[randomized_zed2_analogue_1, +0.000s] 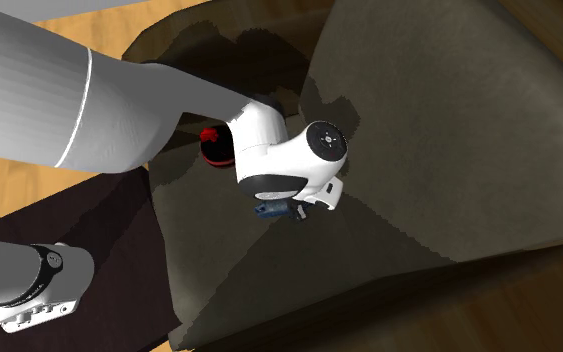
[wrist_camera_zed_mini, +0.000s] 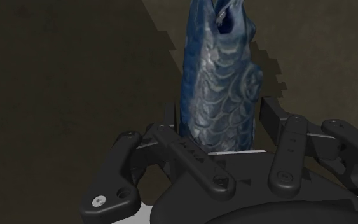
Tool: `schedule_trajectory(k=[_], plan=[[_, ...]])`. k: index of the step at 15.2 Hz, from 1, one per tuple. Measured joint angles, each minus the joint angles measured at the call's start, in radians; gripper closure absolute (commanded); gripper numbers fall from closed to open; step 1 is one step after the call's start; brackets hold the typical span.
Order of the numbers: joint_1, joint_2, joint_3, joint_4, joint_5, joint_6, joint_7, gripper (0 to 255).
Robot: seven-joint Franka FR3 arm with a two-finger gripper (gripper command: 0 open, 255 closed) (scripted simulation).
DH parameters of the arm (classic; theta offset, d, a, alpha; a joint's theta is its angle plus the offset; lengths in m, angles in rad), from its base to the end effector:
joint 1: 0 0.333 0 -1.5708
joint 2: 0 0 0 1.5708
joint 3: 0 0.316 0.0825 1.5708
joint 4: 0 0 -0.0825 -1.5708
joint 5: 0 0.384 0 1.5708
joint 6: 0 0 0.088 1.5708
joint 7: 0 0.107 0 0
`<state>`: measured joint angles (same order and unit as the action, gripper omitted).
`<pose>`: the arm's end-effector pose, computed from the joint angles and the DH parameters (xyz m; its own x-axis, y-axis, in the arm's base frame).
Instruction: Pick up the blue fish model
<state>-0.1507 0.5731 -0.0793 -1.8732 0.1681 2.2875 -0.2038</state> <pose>0.6054 -0.1359 0.1933 0.9815 -0.1288 -0.1414 -0.1430 -0.9851 -0.0955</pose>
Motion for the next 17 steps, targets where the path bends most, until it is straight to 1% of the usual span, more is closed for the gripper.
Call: schedule_trajectory(k=[5, 17], plan=[[0.003, -0.028, -0.003, -0.002, -0.005, -0.026, 0.006, 255], [0.008, -0.130, -0.012, 0.012, -0.023, -0.141, 0.024, 255]])
